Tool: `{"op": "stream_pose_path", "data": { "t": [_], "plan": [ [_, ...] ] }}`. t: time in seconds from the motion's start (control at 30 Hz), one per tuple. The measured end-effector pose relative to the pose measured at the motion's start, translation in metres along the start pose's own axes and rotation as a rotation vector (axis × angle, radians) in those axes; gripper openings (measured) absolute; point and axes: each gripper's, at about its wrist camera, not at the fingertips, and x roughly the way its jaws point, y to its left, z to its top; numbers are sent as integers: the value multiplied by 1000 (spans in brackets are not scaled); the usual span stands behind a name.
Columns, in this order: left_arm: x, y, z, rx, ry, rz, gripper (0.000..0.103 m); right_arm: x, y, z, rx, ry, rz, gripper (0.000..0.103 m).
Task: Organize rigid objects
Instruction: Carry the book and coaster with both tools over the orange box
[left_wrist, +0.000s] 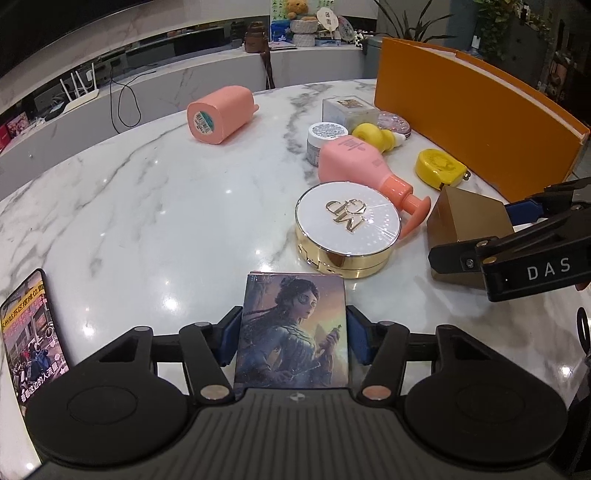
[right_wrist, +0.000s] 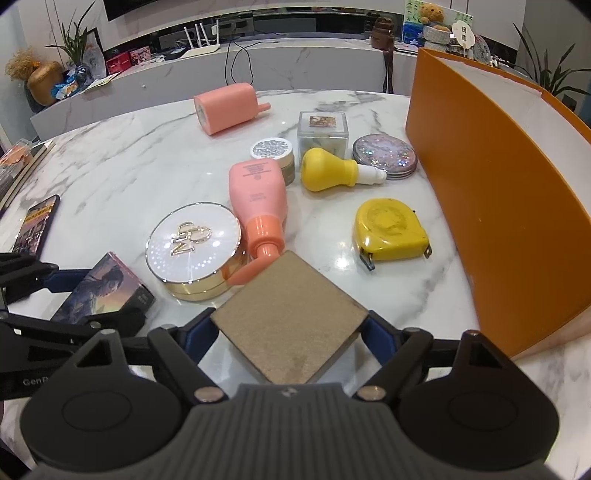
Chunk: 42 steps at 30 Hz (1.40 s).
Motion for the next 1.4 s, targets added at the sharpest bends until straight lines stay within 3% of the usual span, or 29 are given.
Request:
{"op": "stream_pose_path", "data": {
  "t": [0.3,0.47,0.63,0.87,1.1,1.2,1.4],
  "plan": [
    [0,4,-3,68,-29,-54,65,-1,-2,0,1,-2,4,82],
    [-1,6,-3,167,-43,-110,65,-1,-6,0,7,1,2,82],
    [-9,14,1,275,-101,-69,65,-2,-11,0,17,3,0,82],
    [-19,30,9,392,-149,-120,65,-1,-14,1,33,9,-7,82],
    [-10,61,19,341,-134,-207,65,3,-18,7,58,18,1,82],
    [-3,78,24,292,-124,-215,65,5,-19,10,65,22,4,82],
    [9,101,36,307,-156,-173,65,8,-19,14,74,30,13,82]
  ]
}}
